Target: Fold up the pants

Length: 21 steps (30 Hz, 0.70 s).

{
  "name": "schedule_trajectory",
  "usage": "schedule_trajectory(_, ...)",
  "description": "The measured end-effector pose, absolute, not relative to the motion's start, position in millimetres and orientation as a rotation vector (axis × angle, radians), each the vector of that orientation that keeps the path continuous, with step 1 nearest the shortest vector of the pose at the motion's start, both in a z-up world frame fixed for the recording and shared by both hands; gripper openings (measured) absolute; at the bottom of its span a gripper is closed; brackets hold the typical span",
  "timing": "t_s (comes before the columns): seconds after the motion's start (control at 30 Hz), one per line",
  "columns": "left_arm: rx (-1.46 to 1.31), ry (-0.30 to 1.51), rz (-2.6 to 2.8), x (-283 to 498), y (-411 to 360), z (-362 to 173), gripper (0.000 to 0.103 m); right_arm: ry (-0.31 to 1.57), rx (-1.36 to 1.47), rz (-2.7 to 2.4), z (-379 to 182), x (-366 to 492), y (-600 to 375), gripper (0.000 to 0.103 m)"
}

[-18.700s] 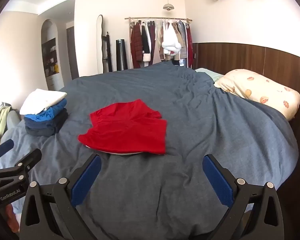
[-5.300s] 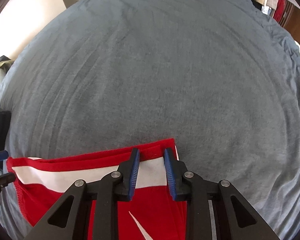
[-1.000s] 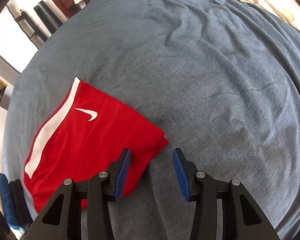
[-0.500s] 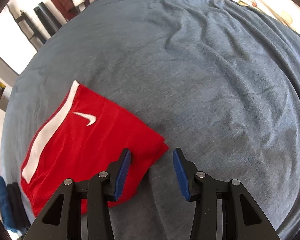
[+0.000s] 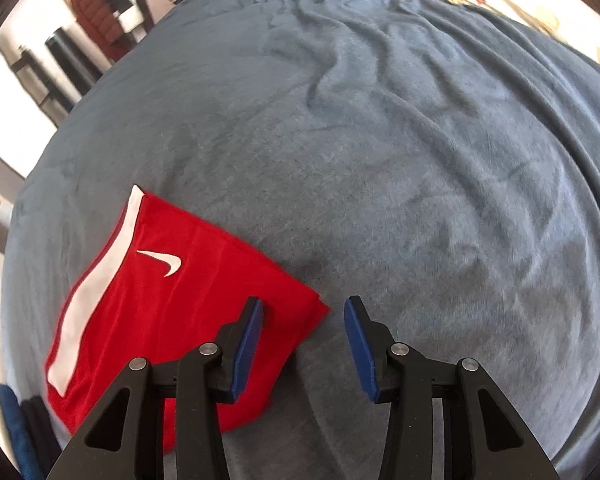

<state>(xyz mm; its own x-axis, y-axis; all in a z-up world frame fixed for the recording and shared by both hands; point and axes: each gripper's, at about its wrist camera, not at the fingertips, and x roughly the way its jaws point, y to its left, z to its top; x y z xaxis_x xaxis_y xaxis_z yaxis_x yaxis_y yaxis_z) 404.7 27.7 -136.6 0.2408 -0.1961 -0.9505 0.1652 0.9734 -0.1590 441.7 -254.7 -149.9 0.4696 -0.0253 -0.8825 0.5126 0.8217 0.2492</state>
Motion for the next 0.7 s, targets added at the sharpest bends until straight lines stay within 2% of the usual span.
schedule_trajectory(0.5, 0.019, 1.308, -0.245, 408.8, 19.0, -138.7, 0.008, 1.06, 0.623, -0.351, -173.7, 447.4, -263.2, 0.043)
schedule_trajectory(0.57, 0.019, 1.31, -0.246, 409.5, 18.5, -139.2, 0.008, 1.063, 0.624, -0.346, -175.9, 446.7, -263.3, 0.04)
schedule_trajectory(0.7, 0.028, 1.309, -0.248, 410.4, 15.8, -138.4, 0.008, 1.077, 0.587, -0.328, -177.9, 449.0, -263.0, 0.019)
